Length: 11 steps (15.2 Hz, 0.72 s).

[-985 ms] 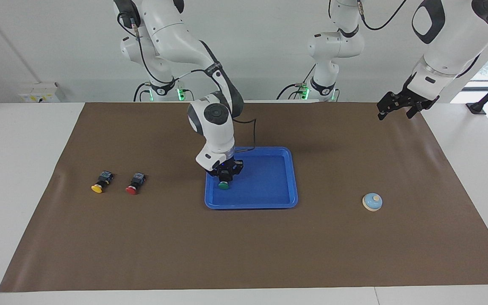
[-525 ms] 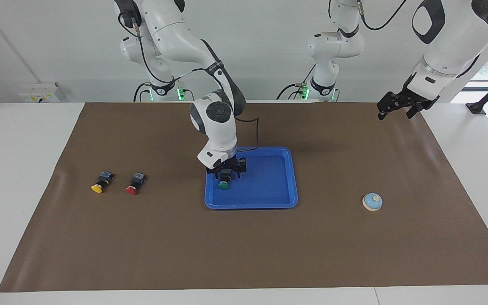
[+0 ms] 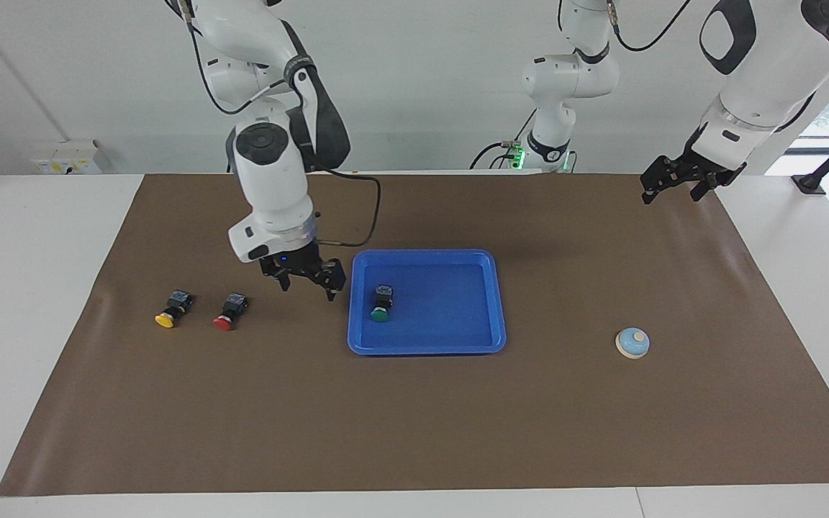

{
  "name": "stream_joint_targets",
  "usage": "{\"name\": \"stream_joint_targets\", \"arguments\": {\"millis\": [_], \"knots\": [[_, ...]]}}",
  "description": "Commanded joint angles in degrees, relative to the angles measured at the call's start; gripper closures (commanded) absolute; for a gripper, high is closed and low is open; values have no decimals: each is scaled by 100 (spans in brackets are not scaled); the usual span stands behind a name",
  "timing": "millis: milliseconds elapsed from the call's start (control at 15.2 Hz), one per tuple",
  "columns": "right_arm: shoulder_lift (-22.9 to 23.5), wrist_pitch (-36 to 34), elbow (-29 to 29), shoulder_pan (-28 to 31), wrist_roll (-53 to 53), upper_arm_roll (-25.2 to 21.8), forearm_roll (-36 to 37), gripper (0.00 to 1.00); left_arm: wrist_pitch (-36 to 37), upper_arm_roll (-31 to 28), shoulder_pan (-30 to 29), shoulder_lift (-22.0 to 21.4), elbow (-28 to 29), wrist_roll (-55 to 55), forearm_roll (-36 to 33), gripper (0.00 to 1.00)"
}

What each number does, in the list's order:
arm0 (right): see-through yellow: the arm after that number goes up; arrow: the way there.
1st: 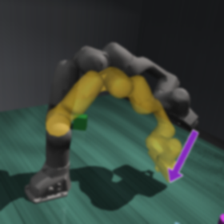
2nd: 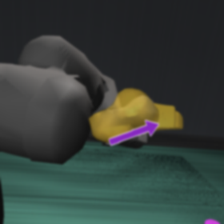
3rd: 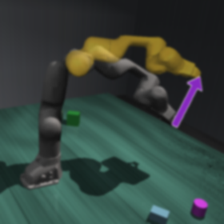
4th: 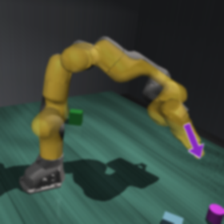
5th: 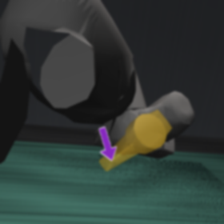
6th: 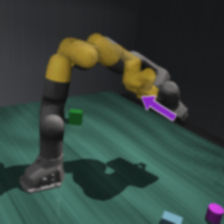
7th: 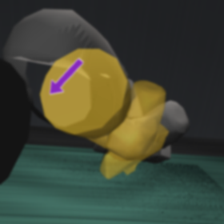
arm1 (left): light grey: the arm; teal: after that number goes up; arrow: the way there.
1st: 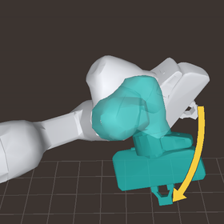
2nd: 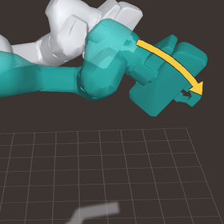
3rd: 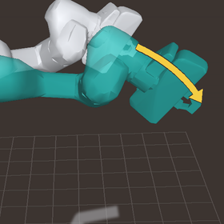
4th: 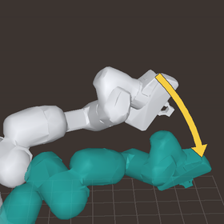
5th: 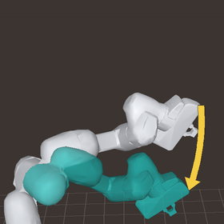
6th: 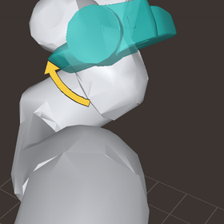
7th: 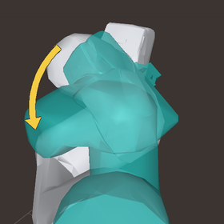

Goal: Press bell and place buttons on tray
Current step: 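Release the green button and reach the right gripper to the red button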

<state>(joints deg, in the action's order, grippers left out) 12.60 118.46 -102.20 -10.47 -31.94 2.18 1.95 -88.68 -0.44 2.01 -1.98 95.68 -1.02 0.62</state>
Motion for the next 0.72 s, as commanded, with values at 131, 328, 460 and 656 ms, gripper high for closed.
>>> {"name": "stream_joint_targets", "arguments": {"millis": [131, 328, 460, 656], "knots": [[-117, -112, -352, 975, 942, 72, 77, 0, 9, -17, 10, -127, 118, -39, -62, 0], [-284, 351, -931, 1275, 1181, 72, 69, 0, 9, -17, 10, -127, 118, -39, -62, 0], [-459, 1070, -1624, 1442, 1382, 72, 77, 0, 9, -17, 10, -127, 118, -39, -62, 0], [-566, 1890, -2294, 1460, 1471, 63, 77, 0, 9, -17, 10, -127, 118, -39, -62, 0]]}}
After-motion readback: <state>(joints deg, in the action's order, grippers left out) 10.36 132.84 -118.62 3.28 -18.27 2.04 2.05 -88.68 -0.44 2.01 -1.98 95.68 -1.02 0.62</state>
